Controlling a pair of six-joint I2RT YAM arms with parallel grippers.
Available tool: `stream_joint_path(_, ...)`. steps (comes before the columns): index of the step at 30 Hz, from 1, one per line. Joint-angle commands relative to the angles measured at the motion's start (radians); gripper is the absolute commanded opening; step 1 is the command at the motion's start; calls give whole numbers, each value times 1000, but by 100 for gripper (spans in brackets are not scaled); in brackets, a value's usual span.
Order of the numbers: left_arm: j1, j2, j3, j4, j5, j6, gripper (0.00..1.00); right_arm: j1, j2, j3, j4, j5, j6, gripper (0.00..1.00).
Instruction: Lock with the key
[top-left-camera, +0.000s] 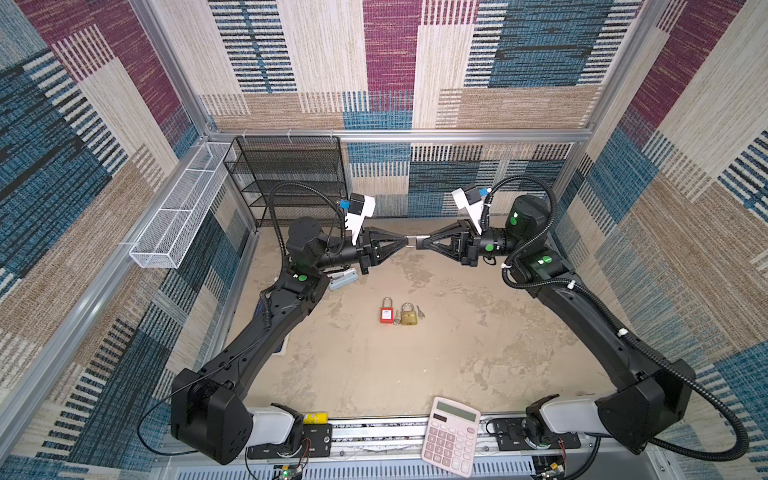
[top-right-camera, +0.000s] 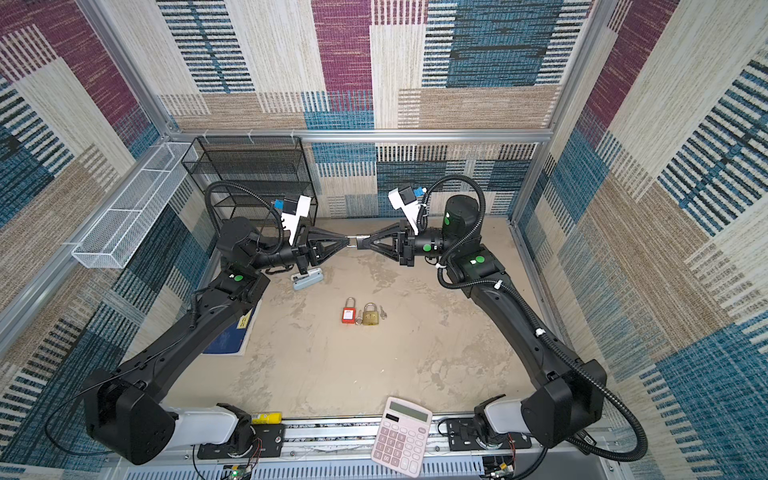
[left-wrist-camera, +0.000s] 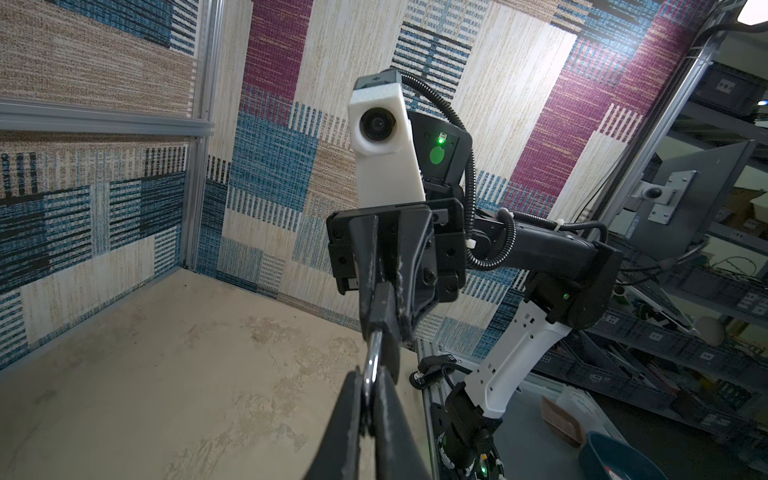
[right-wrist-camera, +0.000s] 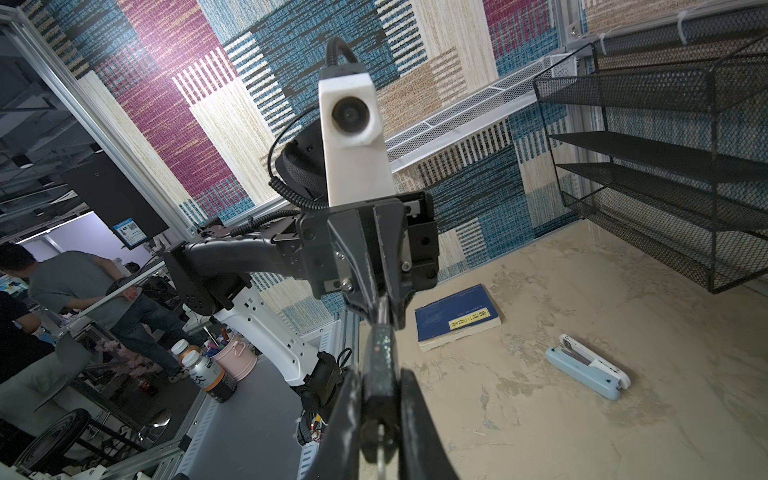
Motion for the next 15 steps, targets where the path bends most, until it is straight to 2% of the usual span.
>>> stream_joint_path(1,0,-5,9,-10,6,-1,0,1,-11,3,54,-6,-4,0)
stream_joint_path(9,0,-5,17,4,8,-43,0,3,-44,-24,89,11,-41,0)
stream_joint_path(15,-1,3,18,61,12,-77,0,5,-57,-60,161,-15,-4,0)
